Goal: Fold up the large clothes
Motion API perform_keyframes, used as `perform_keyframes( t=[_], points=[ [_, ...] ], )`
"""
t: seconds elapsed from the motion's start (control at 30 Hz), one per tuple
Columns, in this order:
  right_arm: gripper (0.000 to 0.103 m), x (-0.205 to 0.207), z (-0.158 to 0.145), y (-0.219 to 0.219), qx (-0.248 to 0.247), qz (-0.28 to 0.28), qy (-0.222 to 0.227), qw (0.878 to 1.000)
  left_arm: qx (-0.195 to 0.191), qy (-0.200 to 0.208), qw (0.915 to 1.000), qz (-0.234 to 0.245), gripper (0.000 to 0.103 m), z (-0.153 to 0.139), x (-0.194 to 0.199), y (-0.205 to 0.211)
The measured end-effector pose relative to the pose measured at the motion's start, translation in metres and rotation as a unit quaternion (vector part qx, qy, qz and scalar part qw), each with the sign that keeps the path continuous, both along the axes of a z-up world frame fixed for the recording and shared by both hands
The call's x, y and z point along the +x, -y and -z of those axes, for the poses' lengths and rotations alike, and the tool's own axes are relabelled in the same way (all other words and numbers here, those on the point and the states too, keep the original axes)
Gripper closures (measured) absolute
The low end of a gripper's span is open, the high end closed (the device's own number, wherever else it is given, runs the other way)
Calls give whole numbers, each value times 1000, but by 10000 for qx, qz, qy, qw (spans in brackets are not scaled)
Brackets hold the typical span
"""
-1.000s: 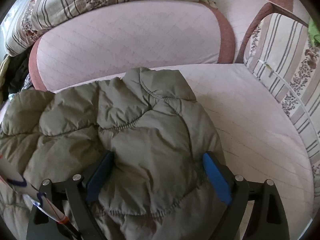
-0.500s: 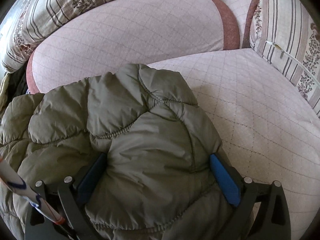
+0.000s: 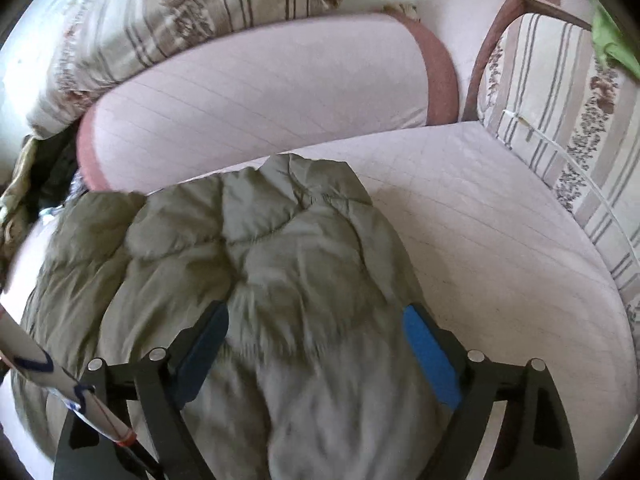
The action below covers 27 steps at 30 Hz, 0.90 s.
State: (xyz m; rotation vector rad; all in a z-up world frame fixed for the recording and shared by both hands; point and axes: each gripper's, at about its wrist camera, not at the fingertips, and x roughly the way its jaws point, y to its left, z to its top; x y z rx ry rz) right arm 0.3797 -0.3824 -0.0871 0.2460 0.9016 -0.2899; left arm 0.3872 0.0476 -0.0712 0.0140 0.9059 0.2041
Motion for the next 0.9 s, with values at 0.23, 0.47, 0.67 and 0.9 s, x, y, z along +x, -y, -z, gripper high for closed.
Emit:
perform_keyframes(
  t=[0.23,0.47,0.67,0.9],
  points=[
    [21,-60,23,12,-1,144,-127,9998,123,-154,9998,87,18,31,-32,-3],
    [15,-59,65,37,683,293,-271,9969,351,68,9991,211,17,47,-31,5],
    [8,-57,80,49,1176,445,-302,9916,364,48,9993,121,17,48,-27,6],
    [7,-58,56,49,966,514,-382,9933,195,-199,9996,59,18,20,-38,-5]
  ],
)
